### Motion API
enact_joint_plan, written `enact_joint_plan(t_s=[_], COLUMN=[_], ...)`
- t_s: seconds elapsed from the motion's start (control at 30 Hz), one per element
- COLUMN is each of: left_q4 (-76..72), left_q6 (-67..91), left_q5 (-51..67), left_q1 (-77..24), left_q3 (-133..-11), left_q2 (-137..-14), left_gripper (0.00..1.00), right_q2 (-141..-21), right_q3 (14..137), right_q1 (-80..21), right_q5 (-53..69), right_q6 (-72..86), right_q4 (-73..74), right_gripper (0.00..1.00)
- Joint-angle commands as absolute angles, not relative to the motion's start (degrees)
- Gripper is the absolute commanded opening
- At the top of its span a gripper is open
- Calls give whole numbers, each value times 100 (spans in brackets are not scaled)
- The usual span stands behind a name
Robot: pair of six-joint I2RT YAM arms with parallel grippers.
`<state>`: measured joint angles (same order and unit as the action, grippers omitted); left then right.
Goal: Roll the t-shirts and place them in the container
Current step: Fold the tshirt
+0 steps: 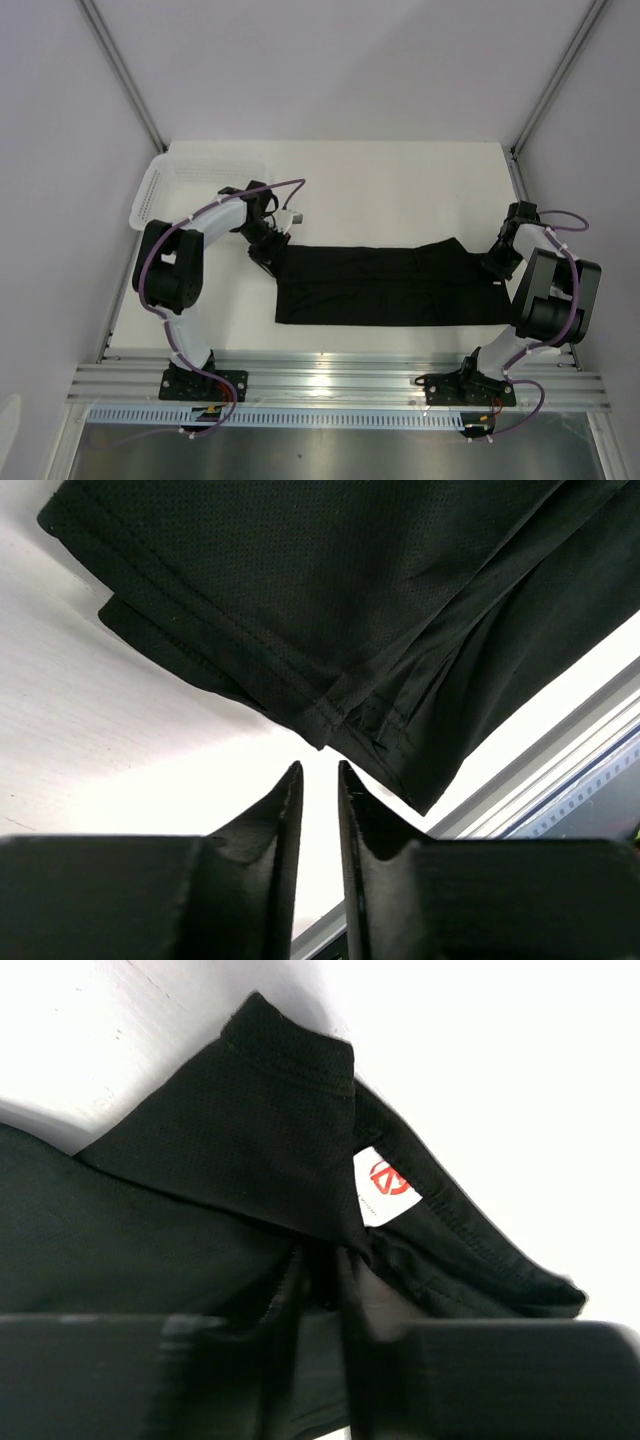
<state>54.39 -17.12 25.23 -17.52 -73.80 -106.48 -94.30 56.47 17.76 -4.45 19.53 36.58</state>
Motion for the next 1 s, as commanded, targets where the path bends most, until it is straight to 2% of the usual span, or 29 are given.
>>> enact_joint_plan(t_s=[0.0,0.07,0.2,0.3,0.5,0.57,0.7,0.97], left_q4=[5519,5589,5713,5660,5370,5265,5045,4817], left_q6=[-1872,-1837,-1583,-1398,-1152,-1090,-959,-765], left_q5=[2628,2628,2619,2567,2224,2110,1855,1758], left_q1=[-1802,-1802,-1802,-1802,-1863,-1872,-1872,-1960], left_q3=[-7496,-7654,-8059,-8288,-8560,-8630,-8640,-8824], left_q2=[-10591,-10547,-10538,-10634,-10977,-11021,-11100,-11460], left_gripper=[25,25,28,32,37,40,42,48], right_q2=[-9431,-9274,-8870,-8597,-8850,-9184,-9588,-10792], right_q3=[5915,5950,6073,6231,6748,7021,7154,7786], right_q1=[1793,1793,1793,1767,1258,1090,1064,791], right_q5=[-676,-756,-949,-1142,-862,-957,172,352], right_q6=[1934,1942,2030,2022,1531,1477,1108,941], right_q4=[3708,3796,3972,3999,3577,3717,3296,3085], right_gripper=[26,31,48,52,42,41,43,39])
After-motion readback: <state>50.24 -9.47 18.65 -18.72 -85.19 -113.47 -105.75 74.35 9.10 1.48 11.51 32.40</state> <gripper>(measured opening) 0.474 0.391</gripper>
